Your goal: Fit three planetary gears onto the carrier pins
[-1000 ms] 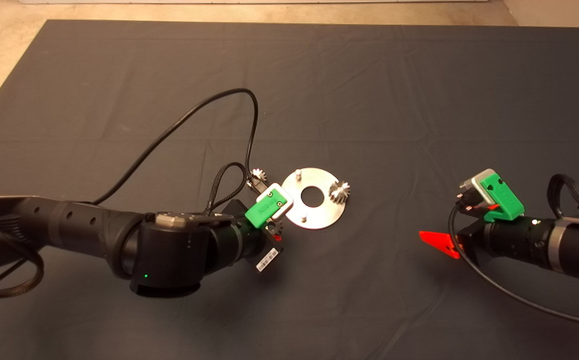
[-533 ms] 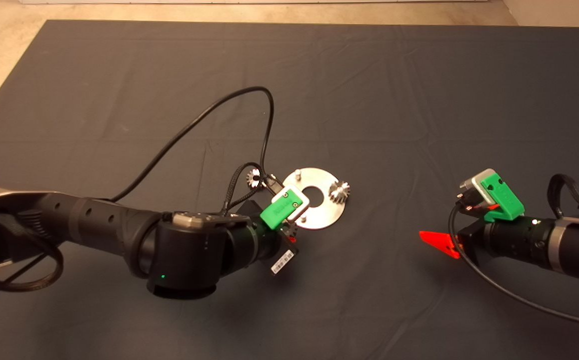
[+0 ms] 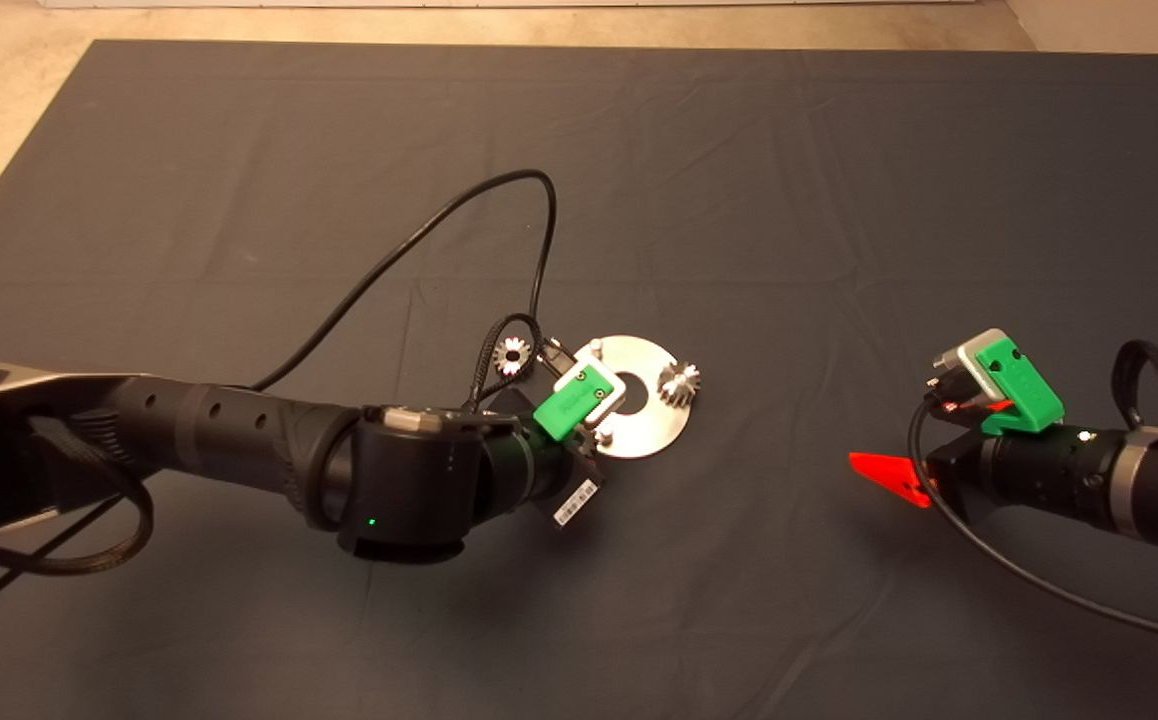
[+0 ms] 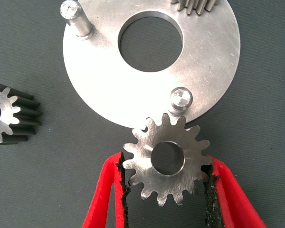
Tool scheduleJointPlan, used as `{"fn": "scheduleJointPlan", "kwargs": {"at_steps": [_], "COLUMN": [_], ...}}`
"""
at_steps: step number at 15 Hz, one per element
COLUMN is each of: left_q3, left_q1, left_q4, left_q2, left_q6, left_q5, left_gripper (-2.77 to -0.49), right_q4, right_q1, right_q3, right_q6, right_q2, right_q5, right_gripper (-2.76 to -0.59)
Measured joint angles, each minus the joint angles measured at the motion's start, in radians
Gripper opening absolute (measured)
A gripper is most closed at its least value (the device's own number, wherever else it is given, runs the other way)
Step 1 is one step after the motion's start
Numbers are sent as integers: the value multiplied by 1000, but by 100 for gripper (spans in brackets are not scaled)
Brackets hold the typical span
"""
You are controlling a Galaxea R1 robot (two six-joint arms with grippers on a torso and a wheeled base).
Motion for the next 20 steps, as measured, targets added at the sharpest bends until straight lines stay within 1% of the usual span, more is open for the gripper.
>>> {"fn": "scheduleJointPlan", "kwargs": {"at_steps": [7,10,11,13,14,15,17,20], "left_q3": [-12,-12,-12,-12,-12,-12,-12,-14], "left_q1": [0,-1,-11,-53,-69,-73,-66,-66], "left_q4": [-1,-2,-11,-27,-26,-26,-36,-37], "left_q2": [3,14,21,27,27,27,27,27], "left_q6": [0,0,0,0,0,0,1,1], "left_q5": [-6,-7,-6,-8,-7,-7,-8,-8], "left_gripper": [-256,-256,-256,-256,-256,-256,-256,-256], "right_q4": [0,0,0,0,0,0,0,0], "right_q1": [0,0,0,0,0,0,0,0], "right_q3": [0,0,0,0,0,0,0,0], "right_q6": [0,0,0,0,0,0,0,0], "right_q2": [0,0,0,0,-1,-2,-2,-2], "right_q5": [0,1,0,1,1,0,1,0], "right_gripper": [-76,-76,-76,-76,-76,-76,-76,-76]}}
